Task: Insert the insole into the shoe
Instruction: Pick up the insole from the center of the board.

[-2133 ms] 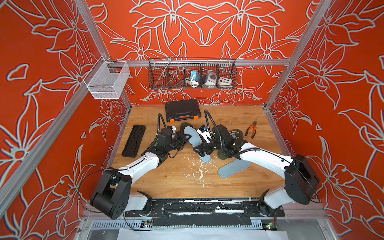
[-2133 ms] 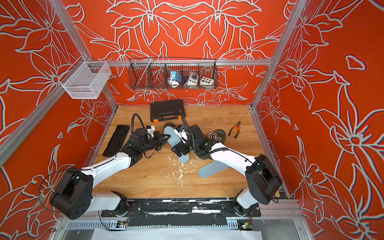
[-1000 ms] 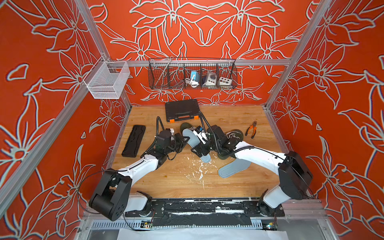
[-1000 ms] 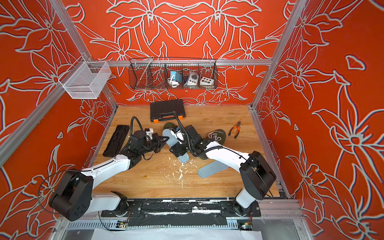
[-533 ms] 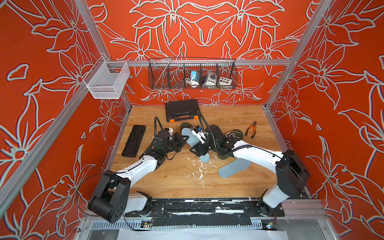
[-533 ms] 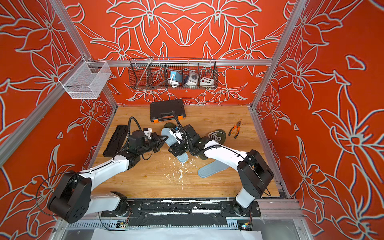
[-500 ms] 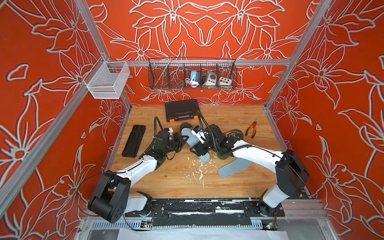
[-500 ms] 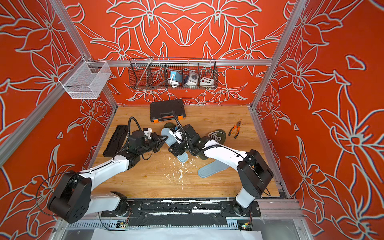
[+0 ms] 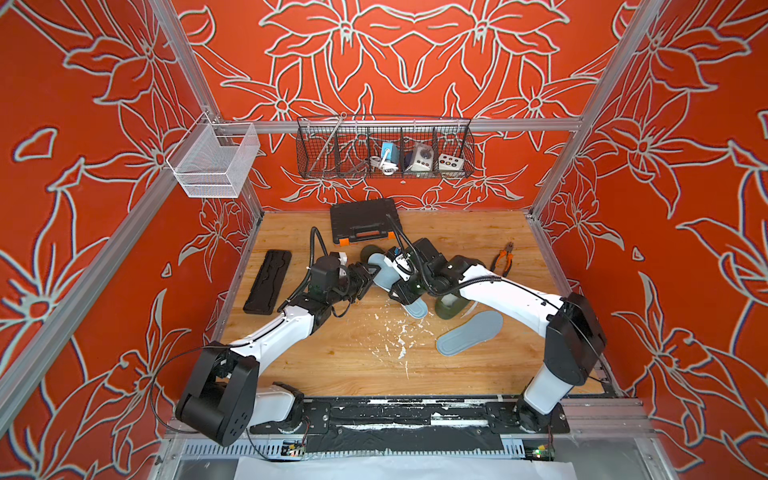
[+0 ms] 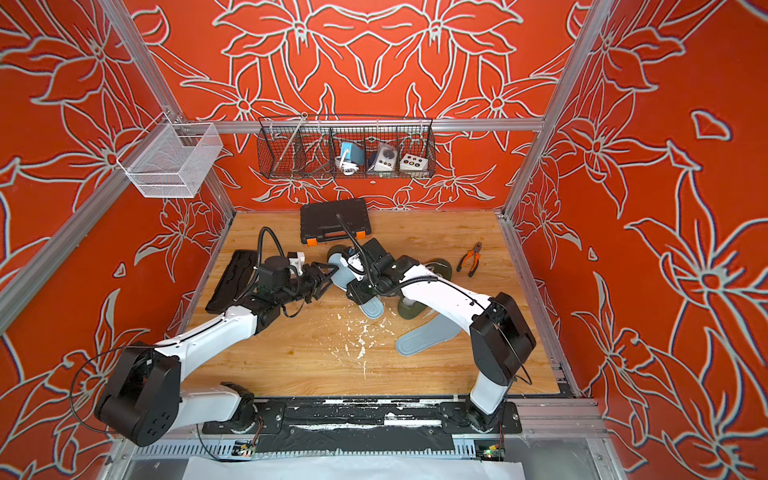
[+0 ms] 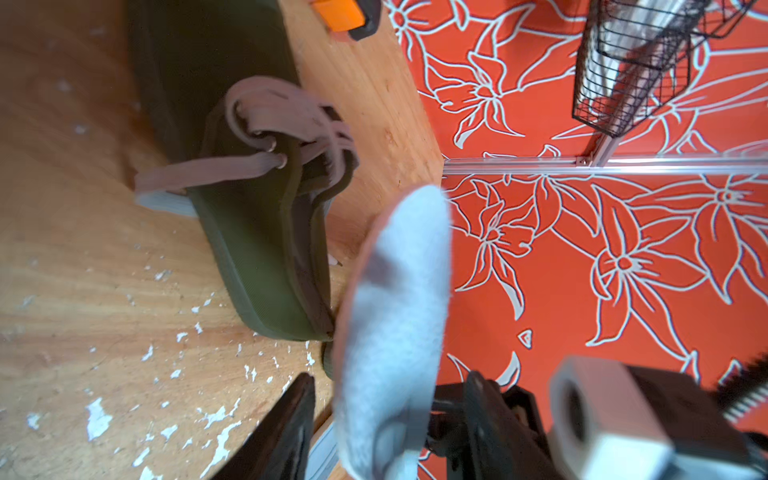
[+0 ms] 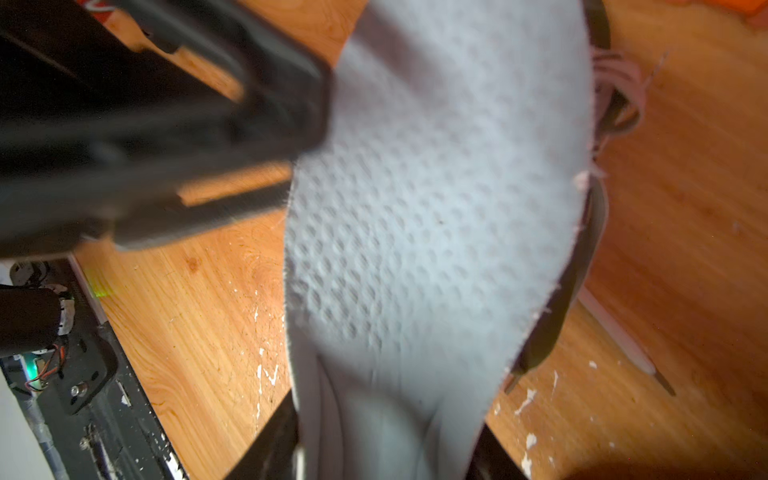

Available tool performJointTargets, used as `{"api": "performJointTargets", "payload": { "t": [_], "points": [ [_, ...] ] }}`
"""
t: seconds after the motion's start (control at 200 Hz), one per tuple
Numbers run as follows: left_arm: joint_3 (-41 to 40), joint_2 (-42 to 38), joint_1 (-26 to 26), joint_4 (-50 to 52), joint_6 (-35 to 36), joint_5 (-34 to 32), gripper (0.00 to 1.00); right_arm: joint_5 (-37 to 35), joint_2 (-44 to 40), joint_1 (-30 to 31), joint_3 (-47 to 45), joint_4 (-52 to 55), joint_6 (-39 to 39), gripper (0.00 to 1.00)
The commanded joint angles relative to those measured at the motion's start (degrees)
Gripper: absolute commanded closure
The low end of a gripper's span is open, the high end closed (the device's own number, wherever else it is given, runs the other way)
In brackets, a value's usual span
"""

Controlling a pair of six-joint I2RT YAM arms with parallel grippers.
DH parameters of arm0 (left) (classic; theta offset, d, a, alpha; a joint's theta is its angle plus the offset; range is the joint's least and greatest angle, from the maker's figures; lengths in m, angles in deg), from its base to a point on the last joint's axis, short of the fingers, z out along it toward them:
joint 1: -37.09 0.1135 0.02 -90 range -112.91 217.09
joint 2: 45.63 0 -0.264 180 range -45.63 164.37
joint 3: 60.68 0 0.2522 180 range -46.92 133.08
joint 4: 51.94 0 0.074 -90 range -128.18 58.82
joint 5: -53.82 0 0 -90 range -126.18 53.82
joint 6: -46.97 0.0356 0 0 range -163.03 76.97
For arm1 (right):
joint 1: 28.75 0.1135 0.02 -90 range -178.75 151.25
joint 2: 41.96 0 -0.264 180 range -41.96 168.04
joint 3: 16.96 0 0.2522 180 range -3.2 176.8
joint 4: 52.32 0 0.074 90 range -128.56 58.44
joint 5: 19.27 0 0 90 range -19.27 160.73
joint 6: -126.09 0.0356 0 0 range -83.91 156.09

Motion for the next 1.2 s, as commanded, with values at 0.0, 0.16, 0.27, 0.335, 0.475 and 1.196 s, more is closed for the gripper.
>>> {"api": "performJointTargets", "payload": {
  "t": [0.0, 0.16, 0.27, 0.335, 0.475, 1.196],
  "points": [
    [4.16, 1.74, 0.33, 4.58, 8.23, 1.22, 0.42, 4.39, 0.14, -1.5, 1.07, 7.01, -1.96, 0.53],
    [5.49, 5.54, 0.17, 2.35, 8.71, 5.73, 0.42, 8.7, -0.77, -1.98, 0.69, 5.56, -1.99, 0.53],
    [8.21, 6.21, -0.02, 7.6, 12.54, 4.44, 0.41, 9.45, -0.93, -2.15, 1.16, 5.8, -2.16, 0.55],
    [9.34, 6.45, -0.02, 10.47, 14.76, 3.67, 0.41, 10.39, -1.35, -2.24, 1.01, 5.38, -2.24, 0.56],
    [10.04, 7.63, -0.19, 13.33, 16.89, 3.81, 0.41, 13.56, -2.15, -2.76, 0.44, 3.32, -1.54, 0.56],
    [32.06, 20.13, -1.74, 35.01, 59.66, -12.54, 0.53, -4.79, -8.15, -8.54, -0.38, 19.65, -7.06, 0.74]
  ]
}}
